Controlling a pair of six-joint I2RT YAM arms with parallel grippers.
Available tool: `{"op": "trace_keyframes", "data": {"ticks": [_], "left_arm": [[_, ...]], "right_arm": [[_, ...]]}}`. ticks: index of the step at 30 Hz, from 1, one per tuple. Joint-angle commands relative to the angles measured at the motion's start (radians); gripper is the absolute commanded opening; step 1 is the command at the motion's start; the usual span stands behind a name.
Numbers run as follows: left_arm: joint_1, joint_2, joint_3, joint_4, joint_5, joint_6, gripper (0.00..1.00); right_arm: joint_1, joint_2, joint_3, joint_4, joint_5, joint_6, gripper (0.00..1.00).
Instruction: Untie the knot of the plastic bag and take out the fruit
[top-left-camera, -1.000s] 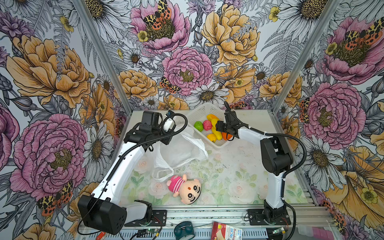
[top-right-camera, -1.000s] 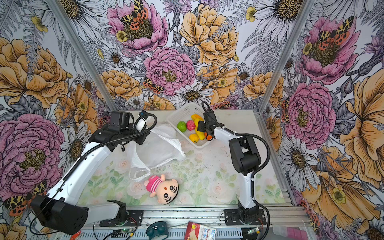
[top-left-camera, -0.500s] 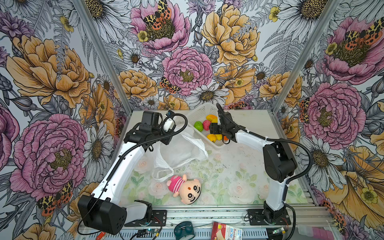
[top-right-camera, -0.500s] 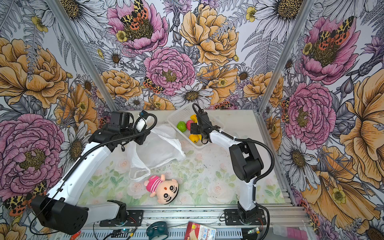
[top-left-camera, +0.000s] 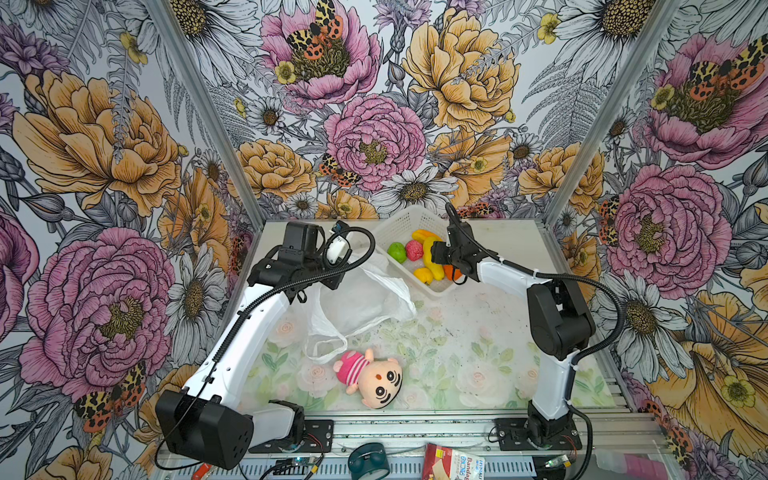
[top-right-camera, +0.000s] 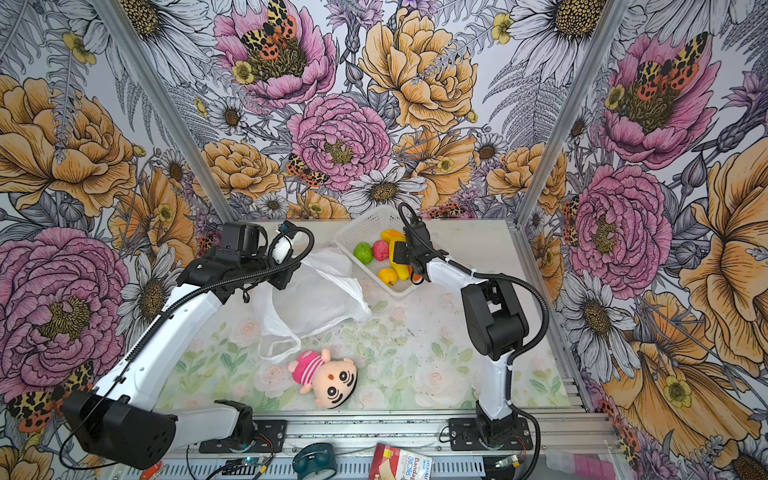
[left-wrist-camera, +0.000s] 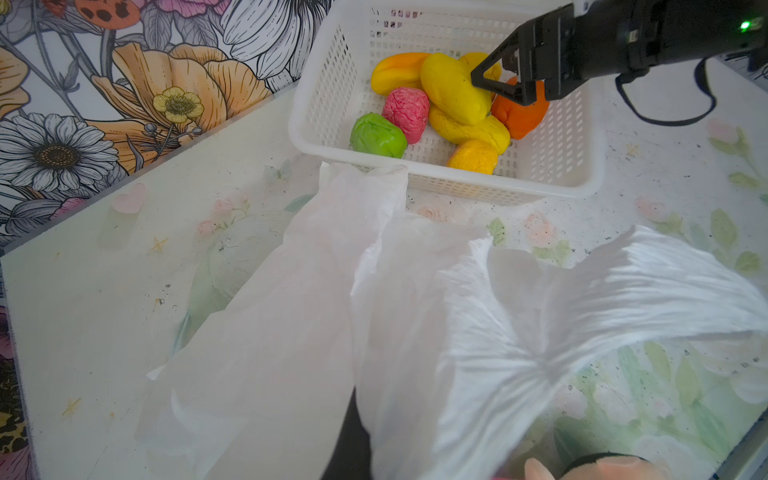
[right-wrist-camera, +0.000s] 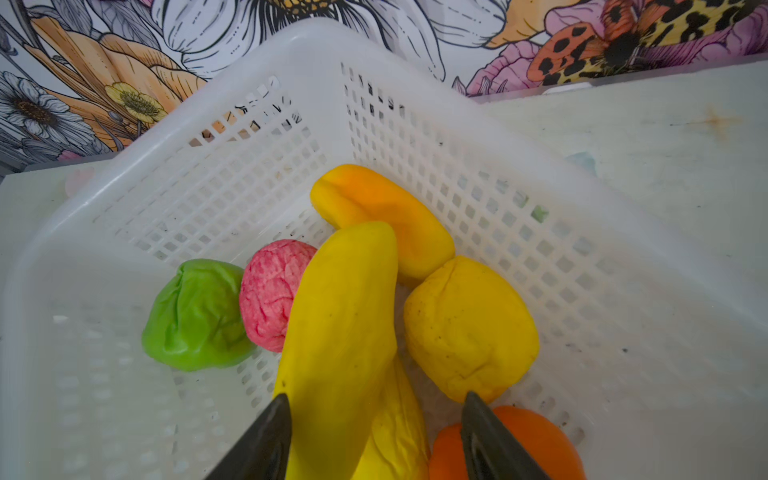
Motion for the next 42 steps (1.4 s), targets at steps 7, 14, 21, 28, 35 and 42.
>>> {"op": "trace_keyframes", "data": {"ticks": [7, 14, 21, 28, 35, 42], "left_arm": [[0.016, 0.007, 0.006, 0.005, 0.016, -0.011, 0.00], [0.029, 0.005, 0.013, 0.005, 0.021, -0.001, 0.00], [0.106, 0.117, 0.252, 0.013, 0.006, -0.036, 0.00], [0.104, 0.259, 0.525, 0.024, -0.039, -0.045, 0.00], [0.107, 0.399, 0.549, 0.030, -0.054, 0.027, 0.00], [0.130, 0.532, 0.506, 0.031, -0.058, 0.056, 0.00]], "right_arm": [[-0.010, 0.029, 0.043, -0.026, -0.052, 0.018, 0.61], [-0.004, -0.072, -0.025, 0.000, -0.017, 0.011, 0.61], [-0.003, -0.204, -0.144, 0.102, -0.026, 0.023, 0.63], [-0.003, -0.250, -0.193, 0.149, -0.036, 0.016, 0.67], [-0.008, -0.073, -0.037, 0.067, -0.073, -0.025, 0.74], [-0.009, 0.022, 0.038, 0.046, -0.094, -0.026, 0.73]]}}
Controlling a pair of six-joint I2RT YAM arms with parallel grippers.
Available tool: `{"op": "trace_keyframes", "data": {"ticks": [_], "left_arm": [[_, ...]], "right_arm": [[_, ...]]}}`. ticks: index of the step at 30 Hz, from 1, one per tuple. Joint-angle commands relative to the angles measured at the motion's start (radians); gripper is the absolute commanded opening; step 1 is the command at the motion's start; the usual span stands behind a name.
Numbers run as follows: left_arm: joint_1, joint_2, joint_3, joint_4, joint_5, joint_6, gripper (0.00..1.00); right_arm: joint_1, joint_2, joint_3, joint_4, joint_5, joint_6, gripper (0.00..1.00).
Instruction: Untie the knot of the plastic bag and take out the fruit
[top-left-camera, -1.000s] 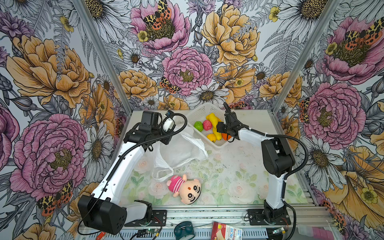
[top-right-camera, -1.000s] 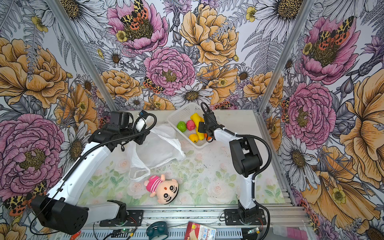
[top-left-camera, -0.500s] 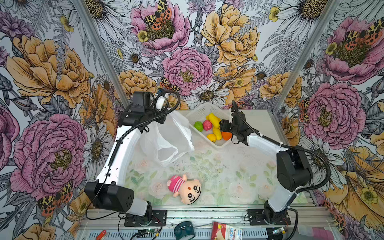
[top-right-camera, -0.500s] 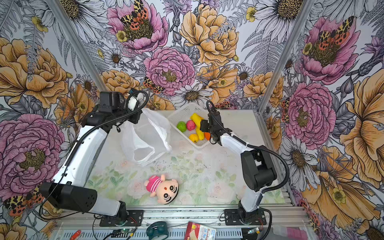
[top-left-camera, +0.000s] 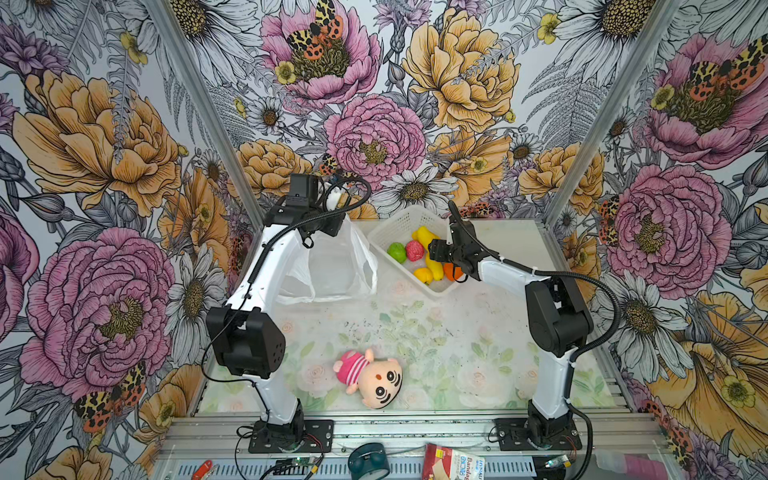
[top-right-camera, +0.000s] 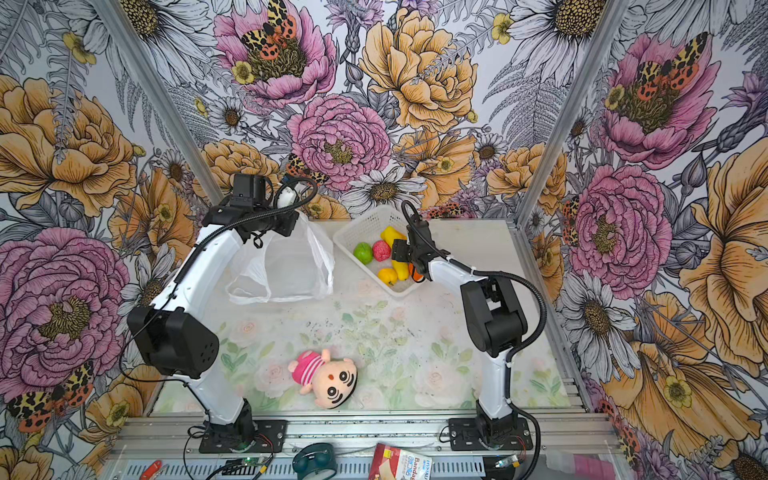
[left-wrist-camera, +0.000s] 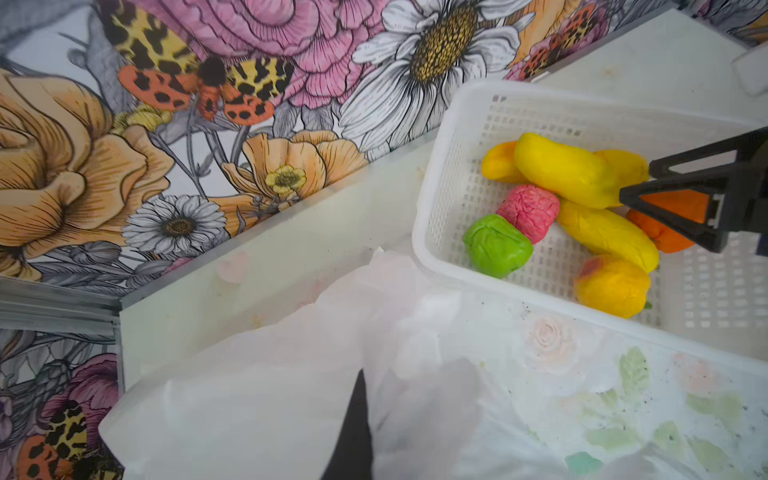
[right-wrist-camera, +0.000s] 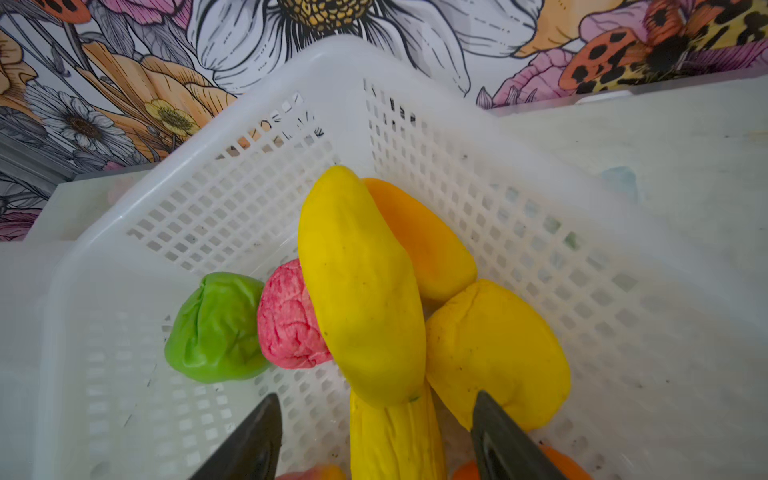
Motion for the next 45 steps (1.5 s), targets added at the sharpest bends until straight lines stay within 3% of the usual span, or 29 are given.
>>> {"op": "trace_keyframes", "data": {"ticks": [1, 8, 9, 11, 12, 13, 20, 25, 31, 38, 42, 45], "left_arm": [[0.020, 0.028, -0.010, -0.006, 0.008, 0.020, 0.00], [0.015, 0.154, 0.074, -0.005, 0.035, -0.036, 0.01], [0.012, 0.164, 0.087, -0.005, 0.017, -0.051, 0.14], [0.002, 0.170, 0.102, -0.001, -0.008, -0.065, 0.30], [-0.004, 0.167, 0.108, -0.001, -0.011, -0.062, 0.76], [-0.012, 0.161, 0.112, -0.002, -0.014, -0.059, 0.98], [-0.051, -0.015, 0.087, 0.039, -0.006, -0.096, 0.99], [-0.043, -0.241, -0.100, 0.202, 0.009, -0.179, 0.99], [0.001, -0.576, -0.549, 0.549, -0.056, -0.324, 0.99], [0.090, -0.952, -1.227, 1.037, -0.346, -0.575, 0.99], [0.156, -1.028, -1.516, 1.233, -0.517, -0.670, 0.99], [0.237, -0.999, -1.599, 1.277, -0.511, -0.671, 0.99]], "right_arm": [[0.000, 0.007, 0.043, -0.016, -0.008, -0.019, 0.73], [-0.002, 0.017, 0.049, -0.016, 0.009, -0.035, 0.71], [-0.002, 0.015, 0.049, -0.017, 0.006, -0.034, 0.71], [-0.002, 0.012, 0.049, -0.015, -0.001, -0.034, 0.70], [0.000, 0.006, 0.045, -0.014, -0.002, -0.034, 0.70], [0.000, 0.000, 0.041, -0.012, 0.000, -0.035, 0.70], [0.000, -0.090, -0.035, 0.037, 0.007, -0.038, 0.71], [0.001, -0.185, -0.121, 0.093, 0.005, -0.038, 0.73], [0.001, -0.297, -0.217, 0.153, 0.016, -0.033, 0.73], [-0.005, -0.471, -0.343, 0.190, 0.166, -0.030, 0.78], [-0.022, -0.576, -0.426, 0.191, 0.389, 0.030, 0.94], [-0.066, -0.636, -0.473, 0.187, 0.396, 0.045, 0.96]]}}
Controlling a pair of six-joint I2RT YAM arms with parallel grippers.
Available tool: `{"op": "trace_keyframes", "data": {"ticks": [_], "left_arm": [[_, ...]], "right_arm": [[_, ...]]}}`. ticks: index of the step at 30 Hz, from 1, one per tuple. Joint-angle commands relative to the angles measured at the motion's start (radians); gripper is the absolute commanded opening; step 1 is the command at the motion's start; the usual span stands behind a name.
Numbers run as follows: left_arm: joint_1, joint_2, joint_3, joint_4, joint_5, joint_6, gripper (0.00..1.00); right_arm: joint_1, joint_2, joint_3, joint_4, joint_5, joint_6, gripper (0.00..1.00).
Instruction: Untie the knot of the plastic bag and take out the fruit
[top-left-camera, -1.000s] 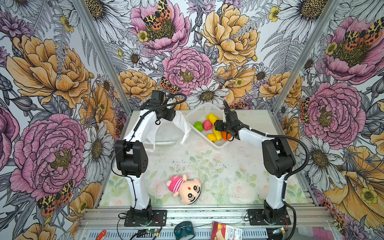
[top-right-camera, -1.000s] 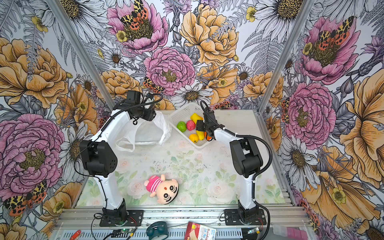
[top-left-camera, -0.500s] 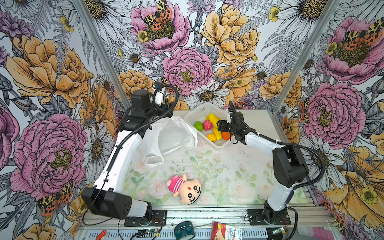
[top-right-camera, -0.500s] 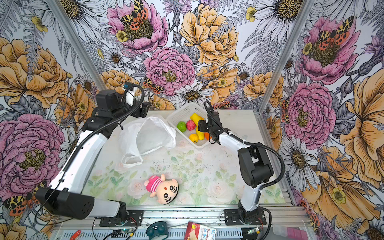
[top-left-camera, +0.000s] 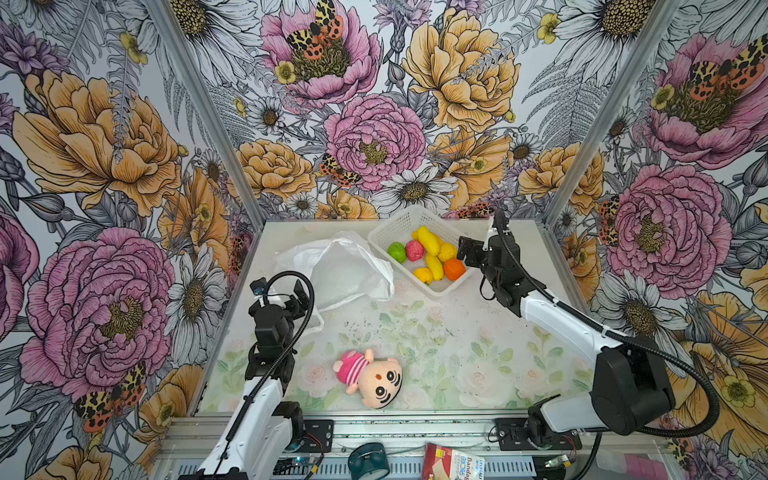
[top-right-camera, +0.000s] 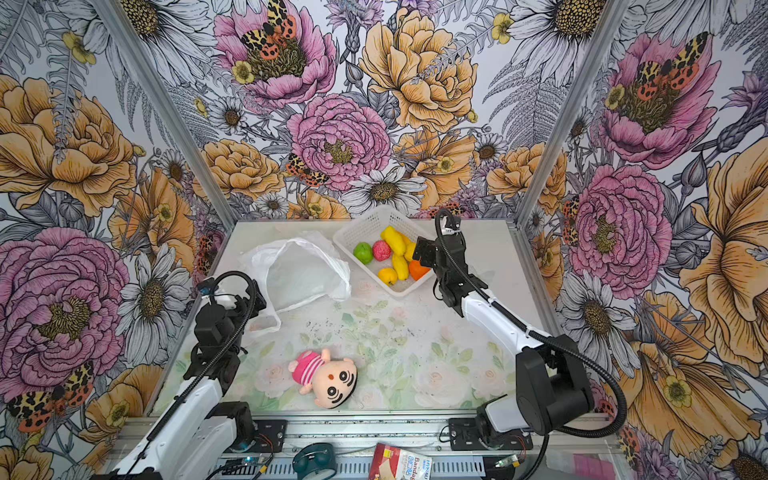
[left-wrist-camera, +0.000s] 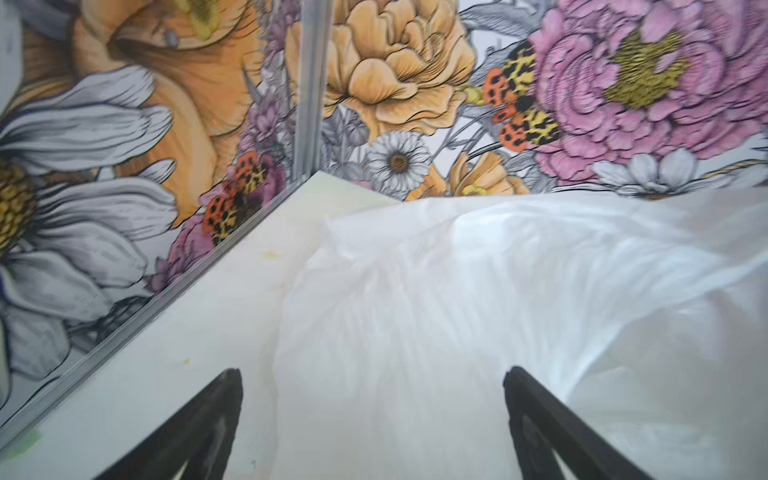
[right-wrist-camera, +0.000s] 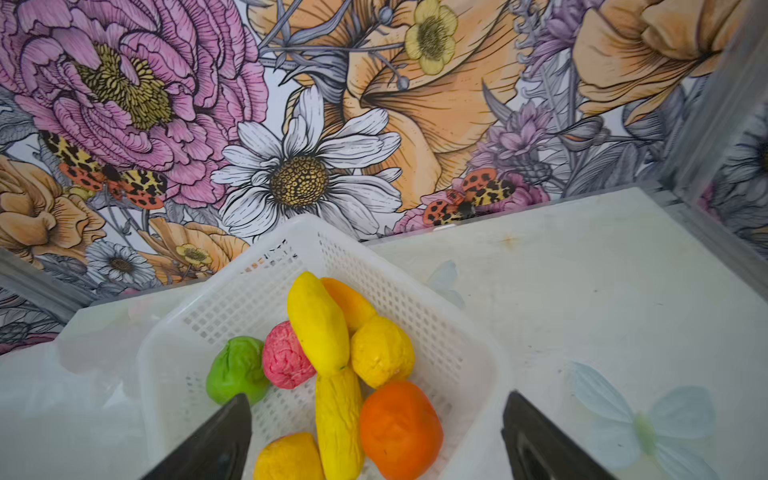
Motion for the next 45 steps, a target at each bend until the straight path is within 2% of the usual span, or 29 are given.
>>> {"op": "trace_keyframes", "data": {"ticks": [1, 4, 6, 11, 14, 17, 19, 23, 26, 28, 31, 33, 34, 36, 38, 40, 43, 44, 45], "left_arm": [[0.071, 0.031, -0.034, 0.196, -0.079, -0.051, 0.99], [0.107, 0.132, -0.036, 0.217, -0.047, 0.024, 0.99], [0.127, 0.191, -0.019, 0.213, -0.049, -0.007, 0.99], [0.142, 0.377, 0.022, 0.335, 0.074, 0.036, 0.99], [0.137, 0.480, 0.110, 0.282, 0.140, 0.049, 0.99], [0.105, 0.527, 0.149, 0.274, 0.128, 0.055, 0.99], [0.079, 0.528, 0.113, 0.376, 0.106, 0.073, 0.99], [0.046, 0.549, -0.013, 0.687, 0.103, 0.122, 0.99], [0.049, 0.634, -0.021, 0.800, 0.143, 0.123, 0.99], [0.043, 0.689, 0.007, 0.810, 0.207, 0.150, 0.99], [0.041, 0.760, 0.041, 0.814, 0.257, 0.167, 0.99], [0.045, 0.778, 0.074, 0.767, 0.298, 0.176, 0.99], [0.029, 0.764, 0.096, 0.702, 0.269, 0.187, 0.99], [-0.003, 0.774, 0.115, 0.684, 0.227, 0.214, 0.99], [-0.010, 0.773, 0.119, 0.677, 0.214, 0.220, 0.99], [-0.011, 0.769, 0.122, 0.666, 0.214, 0.219, 0.98], [-0.014, 0.771, 0.121, 0.671, 0.212, 0.224, 0.99], [-0.018, 0.772, 0.127, 0.657, 0.227, 0.233, 0.99], [-0.023, 0.770, 0.130, 0.652, 0.226, 0.239, 0.99]], "right_arm": [[-0.047, -0.061, -0.047, 0.019, 0.102, 0.024, 0.97], [-0.074, -0.108, -0.103, 0.019, 0.116, 0.009, 0.97], [-0.087, -0.143, -0.134, 0.019, 0.137, -0.030, 0.98], [-0.115, -0.253, -0.279, 0.067, 0.248, -0.132, 0.99], [-0.150, -0.322, -0.353, 0.073, 0.311, -0.162, 0.99], [-0.185, -0.384, -0.431, 0.084, 0.388, -0.203, 0.99], [-0.227, -0.398, -0.501, 0.143, 0.398, -0.199, 1.00], [-0.289, -0.329, -0.597, 0.292, 0.392, -0.188, 0.99], [-0.308, -0.224, -0.649, 0.500, 0.402, -0.214, 0.99], [-0.325, -0.141, -0.676, 0.663, 0.391, -0.206, 1.00], [-0.368, -0.011, -0.656, 0.787, 0.281, -0.174, 0.99], [-0.358, -0.009, -0.588, 0.649, 0.206, -0.197, 0.97], [-0.354, 0.026, -0.570, 0.676, 0.188, -0.229, 0.96], [-0.318, 0.051, -0.530, 0.633, 0.188, -0.269, 0.96], [-0.306, 0.088, -0.493, 0.608, 0.105, -0.317, 0.92], [-0.304, 0.084, -0.518, 0.651, 0.091, -0.324, 0.93], [-0.301, 0.085, -0.565, 0.741, 0.047, -0.342, 0.99], [-0.299, 0.145, -0.600, 0.889, 0.047, -0.362, 0.99], [-0.292, 0.159, -0.619, 0.924, 0.057, -0.375, 0.99]]}}
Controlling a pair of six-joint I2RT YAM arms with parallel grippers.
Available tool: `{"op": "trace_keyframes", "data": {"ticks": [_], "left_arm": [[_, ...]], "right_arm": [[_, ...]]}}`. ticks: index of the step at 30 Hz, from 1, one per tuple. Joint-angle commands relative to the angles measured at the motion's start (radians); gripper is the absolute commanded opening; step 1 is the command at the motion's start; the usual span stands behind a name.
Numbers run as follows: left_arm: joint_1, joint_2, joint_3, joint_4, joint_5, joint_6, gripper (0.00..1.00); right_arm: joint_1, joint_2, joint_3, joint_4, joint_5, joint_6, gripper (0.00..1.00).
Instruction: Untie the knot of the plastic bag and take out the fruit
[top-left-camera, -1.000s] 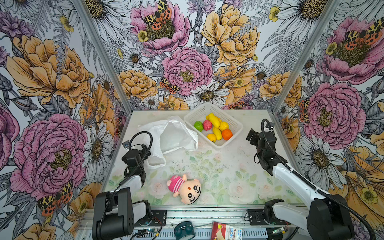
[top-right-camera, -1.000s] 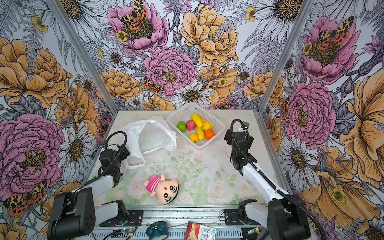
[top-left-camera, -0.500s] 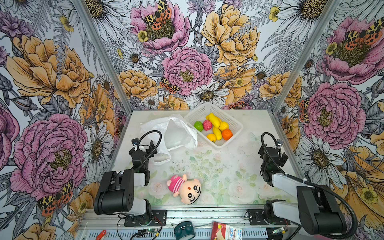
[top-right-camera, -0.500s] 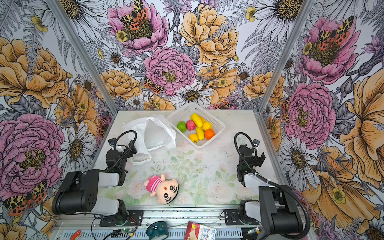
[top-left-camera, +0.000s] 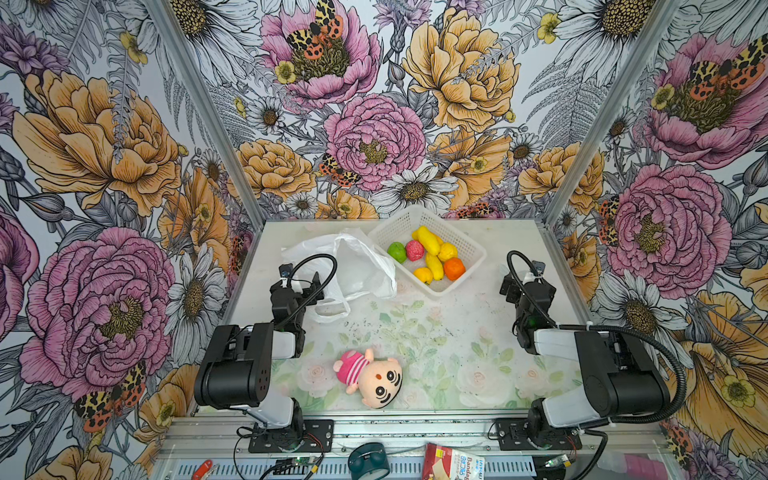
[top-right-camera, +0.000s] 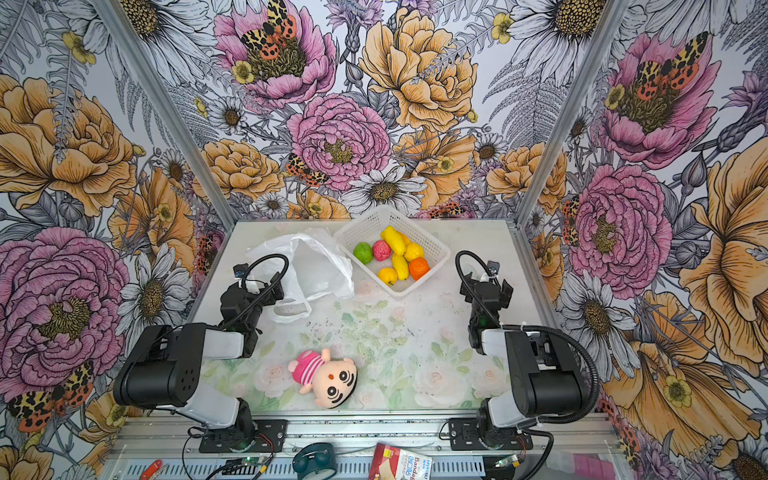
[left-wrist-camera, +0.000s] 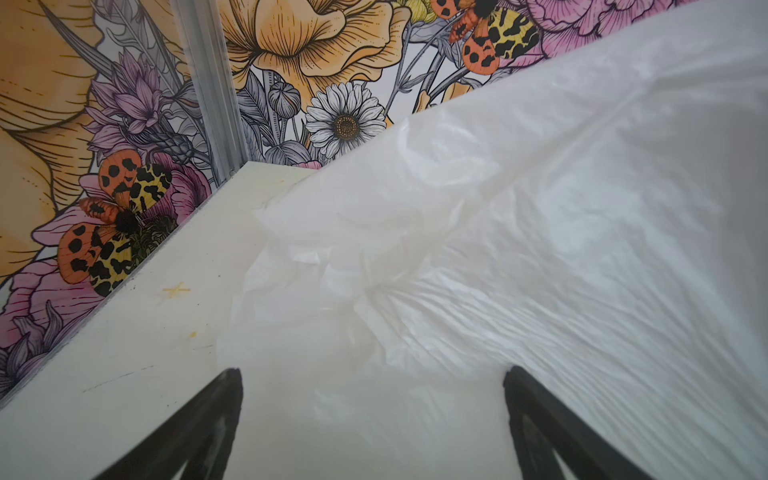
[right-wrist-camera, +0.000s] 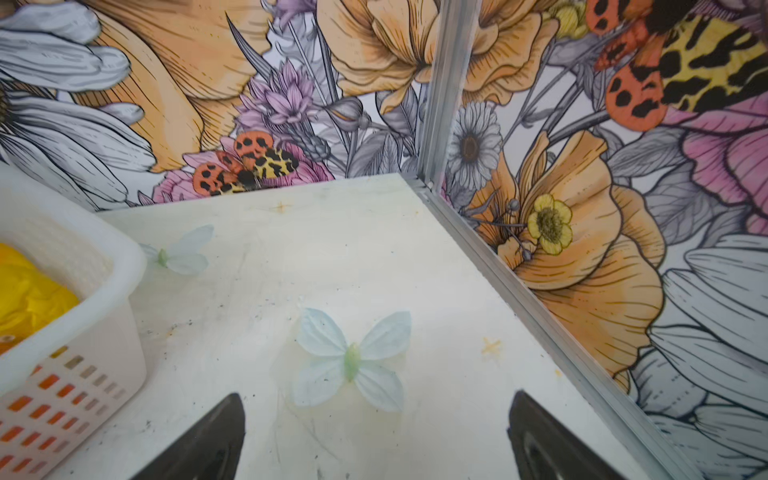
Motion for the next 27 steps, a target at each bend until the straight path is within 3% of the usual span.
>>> {"op": "trace_keyframes", "data": {"ticks": [1, 2, 4, 10, 27], "left_arm": [[-0.011, -0.003, 0.015, -0.008, 0.013, 0.032, 0.99], [-0.012, -0.003, 0.016, -0.011, 0.011, 0.031, 0.99], [-0.016, -0.003, 0.015, -0.011, 0.005, 0.033, 0.99], [-0.079, -0.002, -0.017, 0.054, -0.091, 0.084, 0.99], [-0.063, -0.003, -0.001, 0.019, -0.064, 0.073, 0.99]], "right_arm": [[0.007, 0.008, -0.049, 0.104, -0.049, -0.020, 0.99], [0.001, 0.050, -0.071, 0.213, -0.049, -0.039, 1.00], [-0.005, 0.016, -0.056, 0.130, -0.036, -0.005, 1.00], [-0.024, 0.024, -0.087, 0.199, -0.054, 0.003, 0.99], [-0.017, 0.030, -0.063, 0.166, -0.061, -0.013, 1.00]]}}
